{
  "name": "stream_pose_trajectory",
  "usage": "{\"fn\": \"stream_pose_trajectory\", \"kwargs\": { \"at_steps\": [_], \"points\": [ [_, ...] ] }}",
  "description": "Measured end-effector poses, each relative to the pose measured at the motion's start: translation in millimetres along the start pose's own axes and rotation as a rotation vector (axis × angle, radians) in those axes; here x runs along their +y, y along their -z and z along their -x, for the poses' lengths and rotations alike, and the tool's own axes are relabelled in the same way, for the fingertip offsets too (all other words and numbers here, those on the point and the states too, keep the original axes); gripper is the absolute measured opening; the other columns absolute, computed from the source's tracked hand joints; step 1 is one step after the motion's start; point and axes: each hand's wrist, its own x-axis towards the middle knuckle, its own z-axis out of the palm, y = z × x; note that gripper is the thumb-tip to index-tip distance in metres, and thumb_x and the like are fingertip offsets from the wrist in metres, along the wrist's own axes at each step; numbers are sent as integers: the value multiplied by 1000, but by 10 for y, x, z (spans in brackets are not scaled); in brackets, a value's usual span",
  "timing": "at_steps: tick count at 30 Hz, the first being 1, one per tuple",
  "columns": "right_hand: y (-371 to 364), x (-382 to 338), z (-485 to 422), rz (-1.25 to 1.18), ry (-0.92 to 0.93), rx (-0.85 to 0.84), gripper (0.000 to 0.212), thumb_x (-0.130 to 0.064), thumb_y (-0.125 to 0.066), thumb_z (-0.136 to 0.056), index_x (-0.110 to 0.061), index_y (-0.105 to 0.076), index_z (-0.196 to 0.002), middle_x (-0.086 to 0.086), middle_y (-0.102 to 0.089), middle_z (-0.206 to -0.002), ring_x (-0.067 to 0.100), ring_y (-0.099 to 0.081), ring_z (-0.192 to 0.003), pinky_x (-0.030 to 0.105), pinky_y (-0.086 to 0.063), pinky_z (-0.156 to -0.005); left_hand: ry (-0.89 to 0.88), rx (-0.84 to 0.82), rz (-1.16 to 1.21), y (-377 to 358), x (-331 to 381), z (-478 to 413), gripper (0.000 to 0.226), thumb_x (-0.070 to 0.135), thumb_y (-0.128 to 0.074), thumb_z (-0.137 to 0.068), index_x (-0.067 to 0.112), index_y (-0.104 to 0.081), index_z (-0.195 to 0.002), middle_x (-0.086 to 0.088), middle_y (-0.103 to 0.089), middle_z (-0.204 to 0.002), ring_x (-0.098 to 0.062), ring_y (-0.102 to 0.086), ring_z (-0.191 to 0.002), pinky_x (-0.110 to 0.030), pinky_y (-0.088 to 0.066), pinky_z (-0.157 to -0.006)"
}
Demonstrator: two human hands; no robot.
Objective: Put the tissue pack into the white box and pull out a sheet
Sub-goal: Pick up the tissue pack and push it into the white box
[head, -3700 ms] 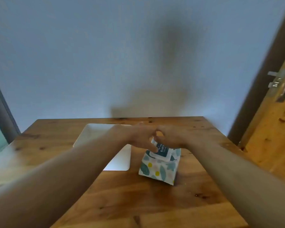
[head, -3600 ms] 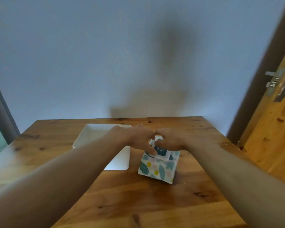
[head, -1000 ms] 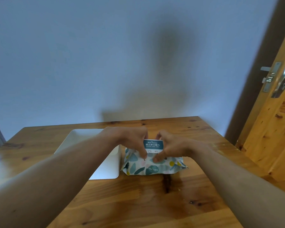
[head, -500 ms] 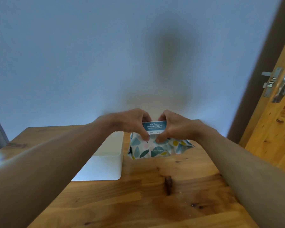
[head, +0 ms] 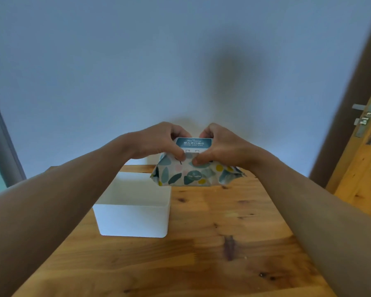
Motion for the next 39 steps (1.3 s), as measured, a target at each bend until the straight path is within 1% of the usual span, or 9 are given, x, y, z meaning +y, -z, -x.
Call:
{"fn": "stream_pose_trajectory", "kwargs": {
  "at_steps": [5,11,14,20,25,29,32,35,39],
  "points": [
    [-212,-171,-126,-13,32,-5,60,-26,-83,-68,-16,-48,-115,3,-55,-106,14,-60,-88,21,-56,-65,34,-4,0,224,-140,180,38,0,-69,-74,10,-65,-110,-6,-65,-103,-16,-63,-94,-13,-53,-64],
    [-541,-302,-260,-38,63,-26,58,-27,-82,-69,-17,-51,-117,5,-57,-110,14,-62,-86,23,-59,-69,76,-3,4,362,-377,386,48,12,-68,-63,14,-64,-111,-7,-67,-108,-21,-65,-99,-17,-55,-70],
    [-696,-334,-320,-48,77,-26,58,-28,-83,-68,-18,-52,-116,5,-57,-109,15,-63,-84,22,-58,-66,95,12,-27,385,-471,476,53,17,-65,-59,15,-61,-113,-8,-65,-110,-22,-64,-101,-21,-56,-74],
    [-891,-351,-421,-44,84,-45,63,-31,-85,-64,-18,-53,-116,9,-56,-114,20,-64,-93,33,-61,-75,134,55,-28,359,-582,615,60,23,-65,-59,12,-53,-117,-5,-63,-106,-22,-68,-91,-24,-57,-68],
    [-994,-361,-433,-17,78,-70,64,-32,-84,-63,-19,-52,-117,9,-53,-116,22,-65,-94,35,-61,-76,140,76,-43,332,-657,687,56,23,-69,-64,13,-51,-116,-5,-62,-107,-21,-69,-88,-27,-60,-70],
    [-1077,-364,-428,4,80,-75,64,-30,-85,-66,-17,-51,-119,8,-50,-117,22,-63,-96,32,-61,-76,148,73,-81,315,-719,716,47,13,-70,-77,12,-49,-119,-5,-59,-110,-22,-68,-91,-28,-60,-72],
    [-1130,-344,-419,5,70,-99,63,-29,-83,-69,-16,-50,-121,7,-50,-116,22,-63,-96,30,-61,-76,150,78,-109,289,-740,731,46,14,-70,-78,12,-49,-119,0,-57,-105,-21,-68,-90,-27,-60,-72],
    [-1168,-296,-421,-9,41,-115,62,-35,-82,-67,-22,-50,-118,6,-45,-118,23,-61,-98,33,-61,-75,143,100,-135,260,-744,729,44,16,-69,-79,12,-48,-117,7,-52,-99,-18,-65,-88,-23,-58,-70],
    [-1220,-262,-414,-5,7,-130,62,-38,-81,-67,-24,-49,-119,4,-40,-119,23,-59,-100,35,-61,-75,155,95,-158,238,-810,702,43,15,-69,-78,12,-49,-116,5,-52,-99,-16,-64,-87,-22,-58,-70]
  ]
}}
